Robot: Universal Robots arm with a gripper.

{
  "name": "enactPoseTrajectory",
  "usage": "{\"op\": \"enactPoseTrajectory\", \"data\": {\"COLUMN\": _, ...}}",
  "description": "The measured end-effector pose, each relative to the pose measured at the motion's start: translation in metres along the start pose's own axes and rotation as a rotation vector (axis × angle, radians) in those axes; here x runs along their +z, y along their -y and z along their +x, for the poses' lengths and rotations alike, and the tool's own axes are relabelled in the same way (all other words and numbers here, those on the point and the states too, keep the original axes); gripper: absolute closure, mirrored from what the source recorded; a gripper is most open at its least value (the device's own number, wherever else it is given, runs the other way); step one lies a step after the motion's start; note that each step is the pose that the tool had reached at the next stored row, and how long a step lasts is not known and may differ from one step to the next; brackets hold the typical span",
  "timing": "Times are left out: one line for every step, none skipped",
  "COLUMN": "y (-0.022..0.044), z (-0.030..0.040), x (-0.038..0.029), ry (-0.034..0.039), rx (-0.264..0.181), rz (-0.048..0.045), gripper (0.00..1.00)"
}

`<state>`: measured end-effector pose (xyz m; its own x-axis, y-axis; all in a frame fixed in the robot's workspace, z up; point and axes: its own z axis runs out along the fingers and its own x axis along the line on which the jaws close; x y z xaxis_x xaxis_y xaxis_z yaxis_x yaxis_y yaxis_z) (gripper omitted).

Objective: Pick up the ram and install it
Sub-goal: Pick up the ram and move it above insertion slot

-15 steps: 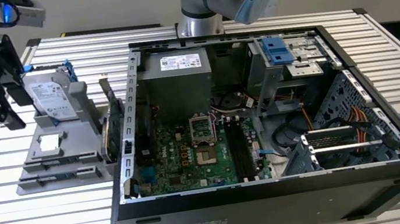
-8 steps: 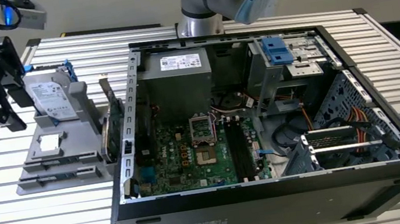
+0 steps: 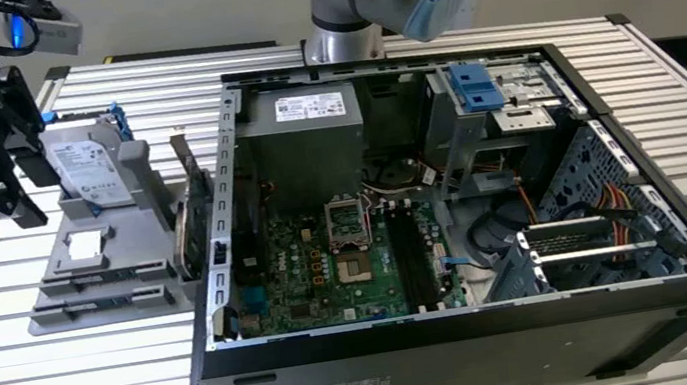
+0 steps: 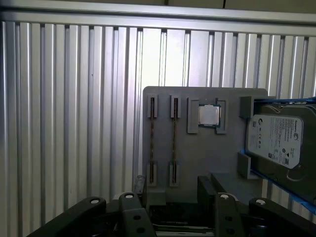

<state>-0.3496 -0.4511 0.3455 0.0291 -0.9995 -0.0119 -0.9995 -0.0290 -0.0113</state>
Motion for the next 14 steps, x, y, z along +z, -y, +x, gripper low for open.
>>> {"op": "enactPoseTrajectory", "data": {"y": 0.0, "z": 0.0, "x": 0.0004, "ry": -0.0001, "rx": 0.0, "rz": 0.0001, "gripper": 0.0}}
{"op": "enactPoseTrajectory", "data": {"y": 0.0, "z": 0.0, "x": 0.0008, "ry": -0.0002, "rx": 0.0, "rz": 0.0001, "gripper": 0.0}}
{"op": "enactPoseTrajectory", "data": {"y": -0.0001, "z": 0.0, "x": 0.0012, "ry": -0.0003, "rx": 0.0, "rz": 0.0001, "gripper": 0.0}}
{"op": "enactPoseTrajectory", "data": {"y": 0.0, "z": 0.0, "x": 0.0016, "ry": -0.0004, "rx": 0.0, "rz": 0.0, "gripper": 0.0}}
{"op": "enactPoseTrajectory", "data": {"y": 0.0, "z": 0.0, "x": 0.002, "ry": -0.0005, "rx": 0.0, "rz": 0.0, "gripper": 0.0}}
{"op": "enactPoseTrajectory", "data": {"y": 0.0, "z": 0.0, "x": 0.0024, "ry": -0.0006, "rx": 0.0, "rz": 0.0, "gripper": 0.0}}
{"op": "enactPoseTrajectory", "data": {"y": 0.0, "z": 0.0, "x": 0.0028, "ry": -0.0008, "rx": 0.0, "rz": 0.0, "gripper": 0.0}}
{"op": "enactPoseTrajectory", "data": {"y": 0.0, "z": 0.0, "x": 0.0032, "ry": -0.0009, "rx": 0.0, "rz": 0.0001, "gripper": 0.0}}
{"op": "enactPoseTrajectory", "data": {"y": 0.0, "z": 0.0, "x": 0.0036, "ry": -0.001, "rx": 0.0, "rz": 0.0001, "gripper": 0.0}}
{"op": "enactPoseTrajectory", "data": {"y": 0.0, "z": 0.0001, "x": 0.004, "ry": -0.0011, "rx": 0.0, "rz": 0.0, "gripper": 0.0}}
{"op": "enactPoseTrajectory", "data": {"y": -0.0001, "z": 0.0001, "x": 0.0044, "ry": -0.0012, "rx": 0.0, "rz": 0.0001, "gripper": 0.0}}
{"op": "enactPoseTrajectory", "data": {"y": -0.0001, "z": 0.0, "x": 0.0048, "ry": -0.0013, "rx": 0.0, "rz": 0.0, "gripper": 0.0}}
{"op": "enactPoseTrajectory", "data": {"y": -0.0001, "z": 0.0, "x": 0.0051, "ry": -0.0015, "rx": 0.0, "rz": 0.0, "gripper": 0.0}}
{"op": "enactPoseTrajectory", "data": {"y": -0.0001, "z": 0.0, "x": 0.0055, "ry": -0.0015, "rx": 0.0, "rz": 0.0, "gripper": 0.0}}
